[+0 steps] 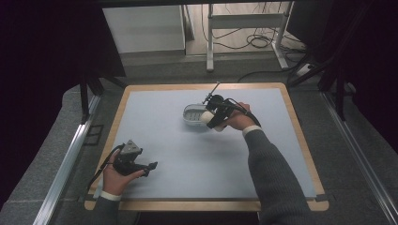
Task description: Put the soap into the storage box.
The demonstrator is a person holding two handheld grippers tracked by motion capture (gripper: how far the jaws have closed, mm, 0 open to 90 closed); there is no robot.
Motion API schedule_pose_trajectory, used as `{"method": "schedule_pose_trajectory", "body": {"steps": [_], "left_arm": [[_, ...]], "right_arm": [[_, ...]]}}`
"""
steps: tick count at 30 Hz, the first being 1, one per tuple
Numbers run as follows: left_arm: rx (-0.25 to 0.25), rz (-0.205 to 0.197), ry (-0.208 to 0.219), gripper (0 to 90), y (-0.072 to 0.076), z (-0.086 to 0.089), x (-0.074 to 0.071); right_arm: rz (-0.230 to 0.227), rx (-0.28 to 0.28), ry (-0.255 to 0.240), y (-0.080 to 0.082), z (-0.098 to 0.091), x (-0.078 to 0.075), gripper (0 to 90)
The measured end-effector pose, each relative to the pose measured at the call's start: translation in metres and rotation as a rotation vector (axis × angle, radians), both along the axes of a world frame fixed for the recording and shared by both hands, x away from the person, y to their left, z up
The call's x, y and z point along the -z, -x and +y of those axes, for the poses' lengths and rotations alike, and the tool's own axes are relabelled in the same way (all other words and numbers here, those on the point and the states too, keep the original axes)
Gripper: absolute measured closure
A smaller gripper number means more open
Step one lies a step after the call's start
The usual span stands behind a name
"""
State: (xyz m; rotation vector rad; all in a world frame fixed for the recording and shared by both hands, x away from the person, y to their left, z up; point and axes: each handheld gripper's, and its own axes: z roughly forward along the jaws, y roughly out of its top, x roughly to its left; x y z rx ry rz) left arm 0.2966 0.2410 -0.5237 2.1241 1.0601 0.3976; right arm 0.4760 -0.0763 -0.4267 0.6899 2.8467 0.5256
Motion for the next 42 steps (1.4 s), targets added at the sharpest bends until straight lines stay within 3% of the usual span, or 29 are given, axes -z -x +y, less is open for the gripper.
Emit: {"method": "schedule_pose_trajectory", "body": {"steps": [16,25,42], "left_arm": [[0.000,0.002,0.001,14.4,0.000,0.000,0.001],[0.001,0.003,0.000,14.4,0.000,-0.001,0.001],[0.001,0.005,-0.006,14.4,-0.001,-0.002,0.002]], "right_arm": [[-0.025,-0.016,-0.027,-0.009,0.005,0.000,49.2],[-0.016,-0.015,-0.041,-0.017,0.005,0.000,49.3],[-0.023,-0.067,-0.049,-0.030,0.016,0.005,49.3]]}}
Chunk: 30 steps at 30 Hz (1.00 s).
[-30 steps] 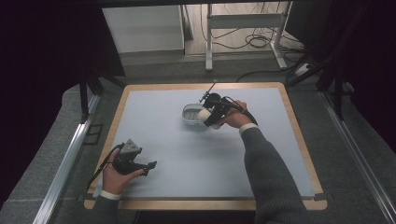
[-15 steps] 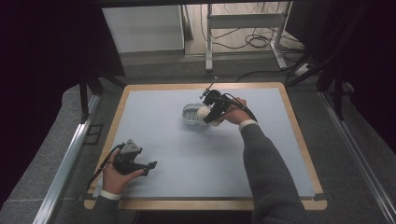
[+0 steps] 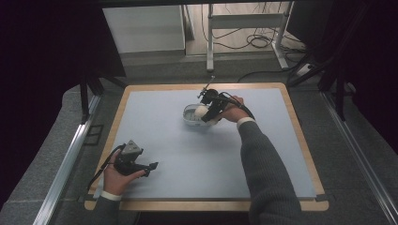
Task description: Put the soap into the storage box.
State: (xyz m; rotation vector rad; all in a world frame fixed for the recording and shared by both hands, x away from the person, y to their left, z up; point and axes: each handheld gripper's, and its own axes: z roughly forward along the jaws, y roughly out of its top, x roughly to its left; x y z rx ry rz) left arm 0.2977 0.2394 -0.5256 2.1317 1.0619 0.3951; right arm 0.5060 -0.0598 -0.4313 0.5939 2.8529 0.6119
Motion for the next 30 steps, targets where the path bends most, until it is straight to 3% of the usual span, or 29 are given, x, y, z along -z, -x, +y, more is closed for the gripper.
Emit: {"method": "schedule_pose_trajectory", "body": {"steps": [14,18,20,24,30], "left_arm": [[0.004,0.002,0.003,14.4,0.000,-0.001,0.000],[0.005,0.001,0.002,14.4,0.000,0.000,0.000],[0.004,0.000,0.005,14.4,0.000,0.000,0.000],[0.003,-0.002,0.003,14.4,0.000,0.000,0.000],[0.001,-0.002,0.009,14.4,0.000,0.000,0.000]], "right_arm": [[-0.025,-0.026,0.012,-0.017,0.014,0.000,49.2],[-0.051,-0.026,0.000,-0.022,0.018,0.002,49.2],[-0.031,-0.044,0.002,-0.025,0.020,0.005,49.2],[-0.039,-0.081,0.018,-0.027,0.027,0.008,49.2],[-0.033,-0.081,0.044,-0.030,0.031,0.015,49.1]]}}
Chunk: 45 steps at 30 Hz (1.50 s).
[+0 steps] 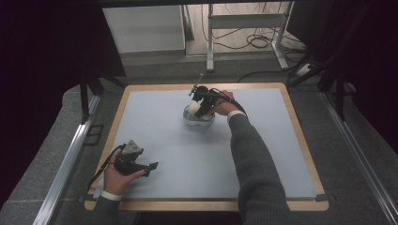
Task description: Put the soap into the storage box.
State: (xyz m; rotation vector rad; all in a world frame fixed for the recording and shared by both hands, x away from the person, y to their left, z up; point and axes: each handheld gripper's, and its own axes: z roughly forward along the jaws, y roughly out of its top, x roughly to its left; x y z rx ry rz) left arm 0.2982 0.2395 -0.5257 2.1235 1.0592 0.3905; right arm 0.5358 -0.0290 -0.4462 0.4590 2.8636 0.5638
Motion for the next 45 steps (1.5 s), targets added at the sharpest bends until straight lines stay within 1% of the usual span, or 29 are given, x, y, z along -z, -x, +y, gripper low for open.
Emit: {"method": "schedule_pose_trajectory", "body": {"steps": [6,8,10,13,14,16,17,18,19,20,21,22,24,25,27,30,31,35,37,40,41,44,45], "left_arm": [[0.000,0.001,0.002,14.4,0.000,0.000,0.000],[0.000,0.000,0.000,14.4,0.000,0.000,0.000],[0.003,0.003,-0.005,14.4,0.000,-0.001,0.000],[0.004,0.004,-0.005,14.4,0.000,-0.001,0.000],[0.006,0.003,-0.008,14.4,0.000,-0.001,0.000],[0.005,0.003,-0.008,14.4,0.000,-0.001,0.000],[0.005,0.003,-0.008,14.4,0.000,-0.001,0.000],[0.004,0.001,-0.008,14.4,0.001,-0.001,0.000],[0.004,0.001,-0.007,14.4,0.001,-0.001,0.000],[0.003,0.000,-0.008,14.4,0.001,0.000,0.000],[0.003,0.000,-0.008,14.4,0.001,0.000,0.000],[0.003,0.000,-0.007,14.4,0.001,0.000,0.000],[0.003,0.000,-0.007,14.4,0.000,0.000,0.000],[0.005,0.002,-0.005,14.4,0.000,-0.001,0.000],[0.005,0.002,-0.007,14.4,0.000,-0.001,-0.001],[0.004,0.000,-0.006,14.4,0.001,-0.002,-0.001],[0.004,-0.001,-0.005,14.4,0.001,-0.002,-0.001],[0.004,-0.004,-0.006,14.4,0.001,-0.001,-0.002],[0.002,-0.004,-0.006,14.4,0.001,-0.001,-0.002],[0.002,-0.004,-0.009,14.4,0.001,0.000,-0.002],[0.001,-0.004,-0.007,14.4,0.001,0.000,-0.002],[-0.003,-0.005,-0.004,14.4,0.001,-0.001,-0.002],[-0.003,-0.005,-0.005,14.4,0.001,-0.001,-0.002]], "right_arm": [[0.000,0.000,0.027,0.000,0.001,0.007,48.8],[0.007,-0.001,0.028,0.000,0.002,0.009,48.4],[0.005,-0.001,0.023,0.002,0.002,0.010,45.9],[0.009,0.021,-0.025,0.003,0.000,0.005,41.8],[0.001,0.030,-0.037,0.005,-0.001,0.002,40.2],[-0.014,0.045,-0.059,0.006,-0.002,-0.002,36.5],[-0.014,0.045,-0.059,0.006,-0.002,-0.002,36.5],[0.000,0.084,-0.112,0.007,-0.006,-0.007,35.5],[0.013,0.094,-0.156,0.008,-0.008,-0.009,35.5],[0.016,0.099,-0.178,0.011,-0.010,-0.012,35.3],[0.016,0.099,-0.178,0.011,-0.010,-0.012,35.3],[0.003,0.100,-0.192,0.016,-0.013,-0.015,34.3],[-0.005,0.101,-0.202,0.021,-0.016,-0.017,33.3],[-0.013,0.107,-0.203,0.023,-0.018,-0.019,33.0],[-0.028,0.113,-0.227,0.028,-0.023,-0.022,32.9],[-0.040,0.143,-0.237,0.036,-0.031,-0.024,31.0],[-0.040,0.143,-0.237,0.036,-0.031,-0.024,31.0],[-0.060,0.169,-0.261,0.047,-0.048,-0.021,30.9],[-0.065,0.175,-0.266,0.049,-0.051,-0.021,30.9],[-0.072,0.190,-0.282,0.057,-0.062,-0.017,30.8],[-0.078,0.211,-0.288,0.063,-0.070,-0.014,30.5],[-0.101,0.236,-0.293,0.070,-0.080,-0.008,30.0],[-0.102,0.250,-0.298,0.074,-0.083,-0.006,30.0]]}}
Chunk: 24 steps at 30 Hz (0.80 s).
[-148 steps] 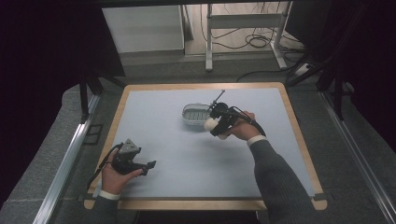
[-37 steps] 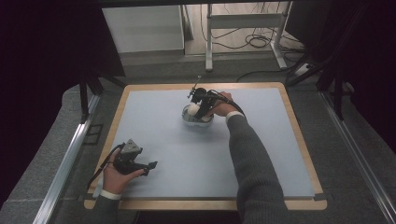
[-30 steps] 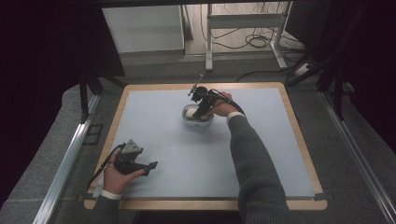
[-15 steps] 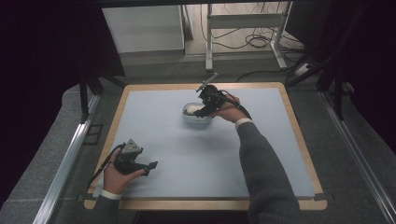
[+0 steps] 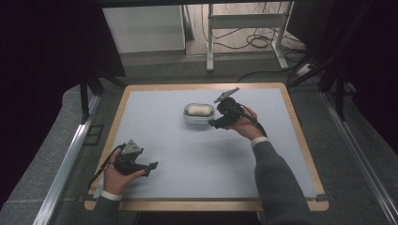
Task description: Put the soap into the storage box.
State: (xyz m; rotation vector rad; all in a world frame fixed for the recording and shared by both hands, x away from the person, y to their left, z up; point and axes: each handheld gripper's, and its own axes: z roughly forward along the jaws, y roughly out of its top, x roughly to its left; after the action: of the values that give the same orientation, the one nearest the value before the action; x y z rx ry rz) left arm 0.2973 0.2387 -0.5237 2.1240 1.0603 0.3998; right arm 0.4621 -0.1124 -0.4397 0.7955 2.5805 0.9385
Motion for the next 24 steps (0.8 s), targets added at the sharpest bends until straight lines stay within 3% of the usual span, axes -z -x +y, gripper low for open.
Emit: {"method": "schedule_pose_trajectory", "body": {"steps": [5,6,7,12,24], "left_arm": [[-0.002,0.001,0.008,14.4,0.000,0.000,0.000],[-0.002,0.002,0.009,14.4,0.000,0.000,0.000],[-0.003,0.002,0.008,14.4,0.000,0.000,0.000],[-0.007,0.000,0.010,14.4,0.000,0.000,0.000],[-0.012,-0.003,0.008,14.4,0.001,0.001,-0.001]], "right_arm": [[-0.008,0.031,-0.021,0.014,-0.018,0.007,29.7],[-0.012,0.049,-0.009,0.018,-0.022,0.009,29.5],[-0.010,0.071,-0.028,0.025,-0.032,0.012,29.4],[-0.016,0.094,-0.071,0.045,-0.056,0.023,29.2],[-0.051,0.150,-0.098,0.094,-0.095,0.050,28.3]]}}
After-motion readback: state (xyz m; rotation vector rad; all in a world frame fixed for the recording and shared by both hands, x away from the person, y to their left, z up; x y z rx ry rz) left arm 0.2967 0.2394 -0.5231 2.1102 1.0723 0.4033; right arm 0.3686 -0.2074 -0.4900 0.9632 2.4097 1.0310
